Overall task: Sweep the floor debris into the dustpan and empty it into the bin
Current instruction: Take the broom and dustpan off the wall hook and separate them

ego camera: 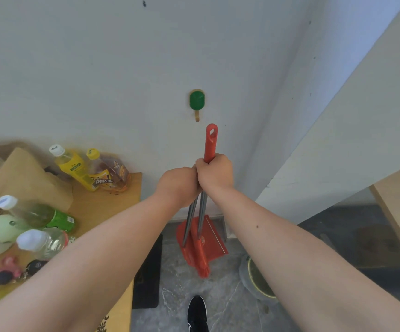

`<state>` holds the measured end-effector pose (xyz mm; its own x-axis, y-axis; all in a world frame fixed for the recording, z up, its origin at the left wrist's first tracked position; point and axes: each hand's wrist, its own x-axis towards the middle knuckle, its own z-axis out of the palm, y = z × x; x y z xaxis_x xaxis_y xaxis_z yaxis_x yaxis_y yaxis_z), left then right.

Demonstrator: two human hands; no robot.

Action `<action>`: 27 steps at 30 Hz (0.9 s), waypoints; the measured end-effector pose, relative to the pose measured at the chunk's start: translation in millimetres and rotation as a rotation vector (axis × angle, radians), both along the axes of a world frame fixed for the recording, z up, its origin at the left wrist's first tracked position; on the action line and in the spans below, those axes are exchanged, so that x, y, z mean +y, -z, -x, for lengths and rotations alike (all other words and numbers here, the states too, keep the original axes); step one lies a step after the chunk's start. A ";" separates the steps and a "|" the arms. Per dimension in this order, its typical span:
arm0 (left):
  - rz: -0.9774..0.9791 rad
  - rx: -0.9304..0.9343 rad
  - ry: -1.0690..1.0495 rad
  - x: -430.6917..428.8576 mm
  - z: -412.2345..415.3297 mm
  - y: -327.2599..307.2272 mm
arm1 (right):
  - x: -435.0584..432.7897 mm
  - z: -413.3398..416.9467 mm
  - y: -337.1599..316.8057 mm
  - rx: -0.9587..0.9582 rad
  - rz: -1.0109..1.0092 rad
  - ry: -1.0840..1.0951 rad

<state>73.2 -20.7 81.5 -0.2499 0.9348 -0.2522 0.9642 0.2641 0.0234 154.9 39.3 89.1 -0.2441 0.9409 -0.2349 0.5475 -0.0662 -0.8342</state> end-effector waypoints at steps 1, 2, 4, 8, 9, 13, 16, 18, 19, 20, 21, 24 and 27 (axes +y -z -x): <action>-0.015 0.003 -0.014 -3.7 -7.1 -1.4 | -4.1 -3.3 -2.7 0.006 0.001 0.008; -0.026 0.006 -0.027 -7.0 -13.8 -3.4 | -7.6 -7.0 -5.7 0.013 0.002 0.022; -0.070 -0.026 -0.044 -15.8 -23.9 -8.2 | -10.7 -16.5 -13.5 0.015 -0.002 0.072; -0.185 -0.135 -0.066 -46.7 -31.3 -8.0 | -5.2 -49.2 -30.3 0.002 -0.016 0.104; -0.195 -0.148 -0.087 -53.0 -31.7 -7.6 | -7.3 -56.7 -34.3 -0.004 -0.028 0.077; -0.186 -0.166 -0.148 -67.5 -41.9 -13.7 | -30.3 -74.0 -43.1 -0.019 -0.052 -0.002; -0.157 -0.142 -0.161 -84.1 -59.6 -16.3 | -48.3 -93.5 -45.3 -0.070 -0.022 -0.061; -0.131 -0.140 -0.198 -99.6 -74.4 -15.4 | -59.8 -111.1 -46.2 -0.138 -0.007 -0.105; -0.127 -0.154 -0.233 -107.7 -82.3 -14.9 | -66.2 -119.9 -46.8 -0.171 0.004 -0.123; -0.127 -0.176 -0.276 -115.9 -91.0 -14.1 | -73.5 -129.2 -48.0 -0.207 0.021 -0.141; -0.128 -0.205 -0.317 -124.0 -99.7 -13.2 | -80.3 -138.4 -47.7 -0.239 0.043 -0.162; -0.108 -0.267 -0.403 -151.7 -126.4 -10.0 | -103.9 -170.2 -48.6 -0.188 0.204 -0.186; -0.041 -0.235 -0.469 -182.8 -152.4 -10.7 | -128.9 -204.4 -42.6 0.010 0.438 -0.248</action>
